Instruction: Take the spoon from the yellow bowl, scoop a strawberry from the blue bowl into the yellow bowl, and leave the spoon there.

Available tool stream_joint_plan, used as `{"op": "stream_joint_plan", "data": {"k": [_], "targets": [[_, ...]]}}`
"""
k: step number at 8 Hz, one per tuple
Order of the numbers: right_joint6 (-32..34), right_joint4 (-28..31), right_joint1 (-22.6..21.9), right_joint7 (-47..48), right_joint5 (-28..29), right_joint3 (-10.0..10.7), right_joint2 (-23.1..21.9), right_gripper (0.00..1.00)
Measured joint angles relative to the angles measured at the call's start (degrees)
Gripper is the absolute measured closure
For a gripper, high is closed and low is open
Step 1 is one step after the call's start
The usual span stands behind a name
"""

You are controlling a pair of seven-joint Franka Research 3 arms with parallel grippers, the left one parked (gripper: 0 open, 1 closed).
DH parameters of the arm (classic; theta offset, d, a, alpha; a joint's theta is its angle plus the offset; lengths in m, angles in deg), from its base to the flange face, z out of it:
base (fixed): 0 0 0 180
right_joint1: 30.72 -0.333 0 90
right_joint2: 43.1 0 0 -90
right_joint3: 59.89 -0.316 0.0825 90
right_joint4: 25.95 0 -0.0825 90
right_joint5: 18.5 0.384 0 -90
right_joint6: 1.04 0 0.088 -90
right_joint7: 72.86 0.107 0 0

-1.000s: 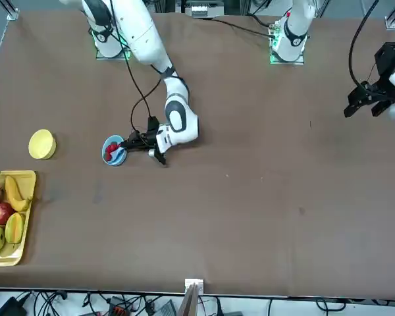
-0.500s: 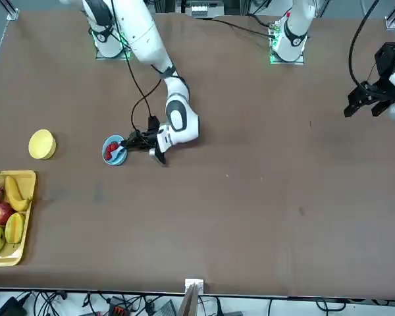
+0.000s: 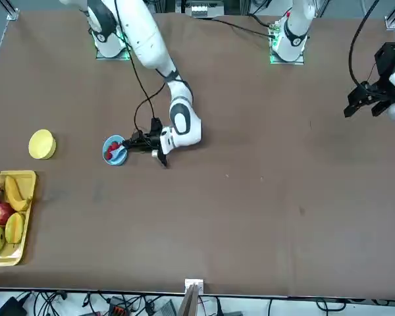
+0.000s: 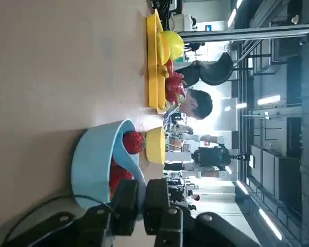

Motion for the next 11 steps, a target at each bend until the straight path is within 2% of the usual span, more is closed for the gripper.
{"op": "stream_joint_plan", "data": {"k": [11], "targets": [[3.15,-0.69,-0.68,0.46,-0.82,0.02,0.64,0.89]]}}
